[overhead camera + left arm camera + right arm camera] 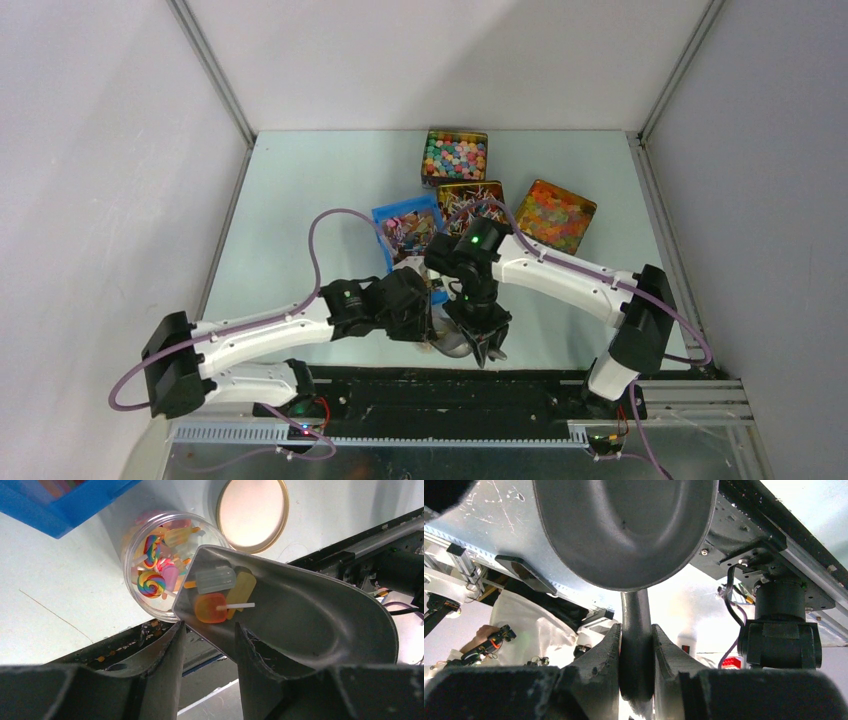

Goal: Pack the candies
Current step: Place the fake candies in the packing bottle.

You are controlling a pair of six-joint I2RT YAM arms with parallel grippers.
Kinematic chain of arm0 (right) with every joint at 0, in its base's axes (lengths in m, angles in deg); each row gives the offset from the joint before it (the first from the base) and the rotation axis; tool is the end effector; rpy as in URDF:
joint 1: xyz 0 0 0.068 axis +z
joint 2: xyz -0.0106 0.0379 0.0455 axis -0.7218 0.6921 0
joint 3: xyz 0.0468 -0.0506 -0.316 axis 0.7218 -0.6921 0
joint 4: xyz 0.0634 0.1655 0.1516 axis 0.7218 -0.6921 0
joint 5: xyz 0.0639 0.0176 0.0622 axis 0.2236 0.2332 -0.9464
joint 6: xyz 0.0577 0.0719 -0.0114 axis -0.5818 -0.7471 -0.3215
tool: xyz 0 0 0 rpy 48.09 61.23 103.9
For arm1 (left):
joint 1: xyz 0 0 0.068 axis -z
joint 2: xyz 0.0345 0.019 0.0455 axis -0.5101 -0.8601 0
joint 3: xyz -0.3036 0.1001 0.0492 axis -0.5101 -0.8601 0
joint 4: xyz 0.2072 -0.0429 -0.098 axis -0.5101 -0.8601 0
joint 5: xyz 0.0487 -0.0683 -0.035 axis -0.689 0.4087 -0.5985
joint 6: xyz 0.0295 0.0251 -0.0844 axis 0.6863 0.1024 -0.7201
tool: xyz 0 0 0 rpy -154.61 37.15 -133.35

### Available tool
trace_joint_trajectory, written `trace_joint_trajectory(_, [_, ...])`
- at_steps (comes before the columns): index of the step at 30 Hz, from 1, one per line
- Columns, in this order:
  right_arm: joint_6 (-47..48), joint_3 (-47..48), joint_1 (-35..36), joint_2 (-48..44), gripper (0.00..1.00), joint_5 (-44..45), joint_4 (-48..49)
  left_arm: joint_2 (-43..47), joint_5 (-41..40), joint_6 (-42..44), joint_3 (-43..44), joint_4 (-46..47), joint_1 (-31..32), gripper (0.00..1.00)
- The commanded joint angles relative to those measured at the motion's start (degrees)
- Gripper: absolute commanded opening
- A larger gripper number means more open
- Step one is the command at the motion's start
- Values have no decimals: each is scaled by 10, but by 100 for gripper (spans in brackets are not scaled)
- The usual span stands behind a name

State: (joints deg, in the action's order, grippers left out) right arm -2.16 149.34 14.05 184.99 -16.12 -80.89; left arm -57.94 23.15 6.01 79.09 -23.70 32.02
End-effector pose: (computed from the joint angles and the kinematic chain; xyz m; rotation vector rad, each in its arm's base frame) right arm 0.0985 0.2345 0.3056 0.7761 -2.6635 -0.2592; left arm 0.0985 -0.1816 0.2548 0.1873 2.7013 -0.6738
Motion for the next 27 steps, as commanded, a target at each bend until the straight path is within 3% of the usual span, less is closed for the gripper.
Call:
trace_joint_trajectory(1, [6,32,1,-13,0,-11,-26,-6,2,13,27,10,7,43])
trace_joint_trajectory(6, [5,36,-3,-13,0,-4,-26,-6,3,14,30,6,8,36])
trace_joint_trajectory(14, [4,44,-15,-15,0,4,-26,-15,5,17,41,1,12,34])
trace_joint_trajectory(27, [15,-13,-3,-24,0,-8,-25,-12,-9,14,48,-16,15,48])
